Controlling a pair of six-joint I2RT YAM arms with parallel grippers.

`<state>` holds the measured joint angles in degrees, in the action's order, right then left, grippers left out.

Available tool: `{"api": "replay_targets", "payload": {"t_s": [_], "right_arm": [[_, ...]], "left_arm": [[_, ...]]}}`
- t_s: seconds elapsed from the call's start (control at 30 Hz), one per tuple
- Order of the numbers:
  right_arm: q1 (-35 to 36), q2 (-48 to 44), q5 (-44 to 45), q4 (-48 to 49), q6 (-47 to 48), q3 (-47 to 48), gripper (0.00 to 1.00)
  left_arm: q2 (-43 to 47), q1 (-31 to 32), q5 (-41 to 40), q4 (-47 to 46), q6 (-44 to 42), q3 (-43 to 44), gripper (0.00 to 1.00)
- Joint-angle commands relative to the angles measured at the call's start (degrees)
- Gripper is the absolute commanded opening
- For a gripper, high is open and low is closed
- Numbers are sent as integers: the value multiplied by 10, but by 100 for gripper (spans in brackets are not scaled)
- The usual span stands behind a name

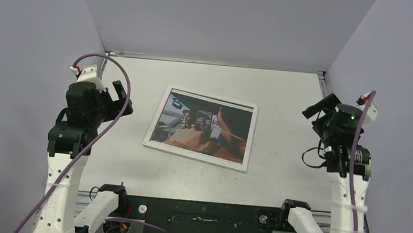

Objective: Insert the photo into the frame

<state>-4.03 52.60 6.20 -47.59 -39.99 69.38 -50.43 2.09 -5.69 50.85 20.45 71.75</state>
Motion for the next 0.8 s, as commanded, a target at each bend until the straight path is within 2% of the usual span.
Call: {"api": "replay_targets", "payload": {"t_s": [0.0, 0.2, 0.37, 0.77], "right_arm": [[4, -80, 127, -113, -27, 24, 100], [4, -147, 183, -190, -30, 72, 100], [4, -159, 184, -222, -24, 101, 100], [4, -187, 168, -236, -34, 96, 100]], "left_arm": [[24, 21, -37, 27, 16, 3, 97], [55, 46, -69, 54, 21, 22, 97], [67, 63, -129, 108, 18, 61, 97], [82, 83, -123, 147, -5, 90, 97]]}}
